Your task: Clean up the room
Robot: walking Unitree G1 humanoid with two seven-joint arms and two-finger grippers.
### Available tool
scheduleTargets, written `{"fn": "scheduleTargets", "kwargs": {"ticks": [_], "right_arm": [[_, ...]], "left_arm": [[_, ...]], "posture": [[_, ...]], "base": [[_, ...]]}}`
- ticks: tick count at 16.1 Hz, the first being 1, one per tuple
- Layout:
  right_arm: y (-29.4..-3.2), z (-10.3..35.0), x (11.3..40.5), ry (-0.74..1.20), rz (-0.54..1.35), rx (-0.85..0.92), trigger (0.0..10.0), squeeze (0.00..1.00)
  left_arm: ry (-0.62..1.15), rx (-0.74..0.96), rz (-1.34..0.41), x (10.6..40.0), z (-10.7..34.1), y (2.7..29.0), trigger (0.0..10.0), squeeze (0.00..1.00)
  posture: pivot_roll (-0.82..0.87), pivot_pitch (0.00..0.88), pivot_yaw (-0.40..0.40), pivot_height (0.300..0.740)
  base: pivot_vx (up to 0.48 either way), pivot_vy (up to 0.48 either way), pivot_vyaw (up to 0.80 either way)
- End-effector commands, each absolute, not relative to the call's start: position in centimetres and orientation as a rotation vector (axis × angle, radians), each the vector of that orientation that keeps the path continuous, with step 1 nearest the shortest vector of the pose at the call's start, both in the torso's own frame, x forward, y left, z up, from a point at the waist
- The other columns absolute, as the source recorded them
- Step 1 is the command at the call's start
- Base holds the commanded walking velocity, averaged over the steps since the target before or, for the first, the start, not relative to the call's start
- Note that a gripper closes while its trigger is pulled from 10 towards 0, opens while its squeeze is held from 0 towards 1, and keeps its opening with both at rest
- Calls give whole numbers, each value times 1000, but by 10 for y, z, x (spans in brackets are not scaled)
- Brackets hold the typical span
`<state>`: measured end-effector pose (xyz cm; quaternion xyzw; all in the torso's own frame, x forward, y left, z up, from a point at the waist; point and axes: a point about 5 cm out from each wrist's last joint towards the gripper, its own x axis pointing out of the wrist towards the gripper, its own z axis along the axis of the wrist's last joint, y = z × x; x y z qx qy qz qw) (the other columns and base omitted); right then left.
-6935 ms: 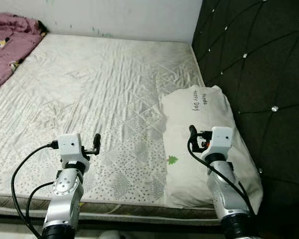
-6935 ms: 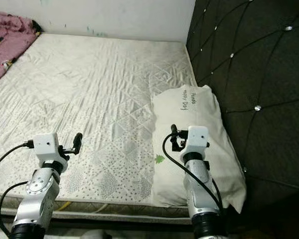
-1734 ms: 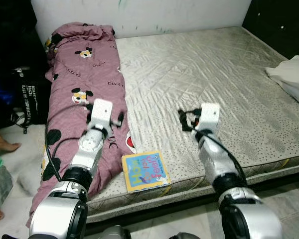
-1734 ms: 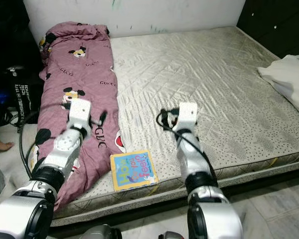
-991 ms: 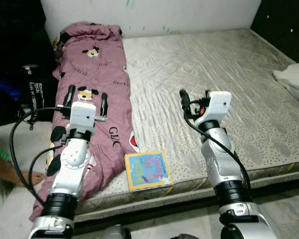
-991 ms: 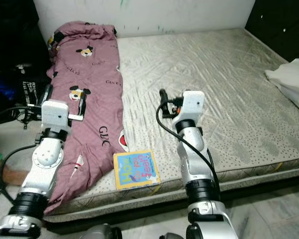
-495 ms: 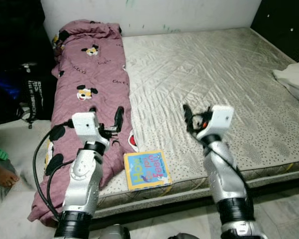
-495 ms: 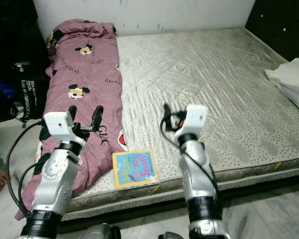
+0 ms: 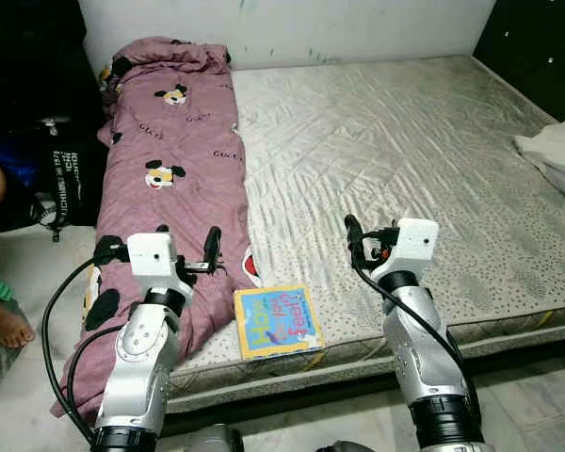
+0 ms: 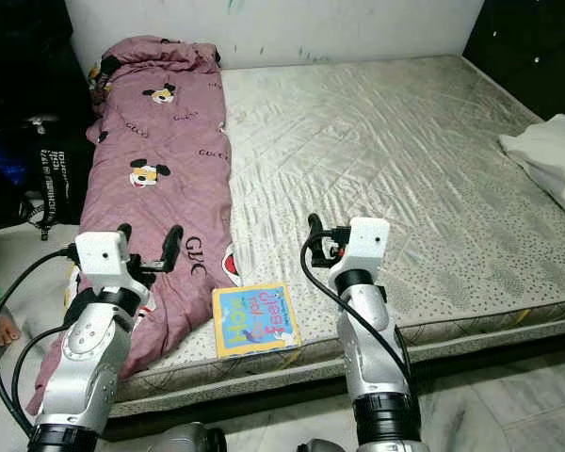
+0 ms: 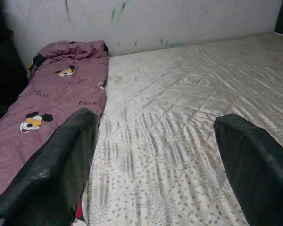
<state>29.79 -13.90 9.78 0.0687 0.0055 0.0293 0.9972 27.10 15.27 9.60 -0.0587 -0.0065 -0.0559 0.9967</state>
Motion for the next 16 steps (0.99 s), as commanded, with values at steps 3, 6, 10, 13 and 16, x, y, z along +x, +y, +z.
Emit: {"fn": "scheduleTargets", "kwargs": {"ticks": [3, 6, 10, 13, 16], "right_arm": [[-142, 96, 294, 35, 32, 132, 10000, 0], [-141, 96, 295, 41, 49, 119, 10000, 0], [-140, 94, 294, 56, 43, 111, 10000, 0], [-144, 91, 292, 77, 12, 121, 10000, 0], [-142, 91, 292, 70, 15, 121, 10000, 0]], "left_arm": [[0, -116, -122, 268, 97, 148, 10000, 0], [12, -105, -125, 266, 97, 144, 10000, 0], [30, -119, -92, 264, 96, 151, 10000, 0], [24, -106, -92, 265, 100, 150, 10000, 0], [22, -102, -90, 264, 101, 151, 10000, 0]], "posture": [[37, 0, -6, 740], [52, 0, -18, 740], [54, 0, -15, 740], [49, 13, 4, 740], [53, 18, 9, 740]], "base": [[0, 0, 0], [0, 0, -533], [0, 0, 0], [0, 0, -400], [0, 0, -208]]}}
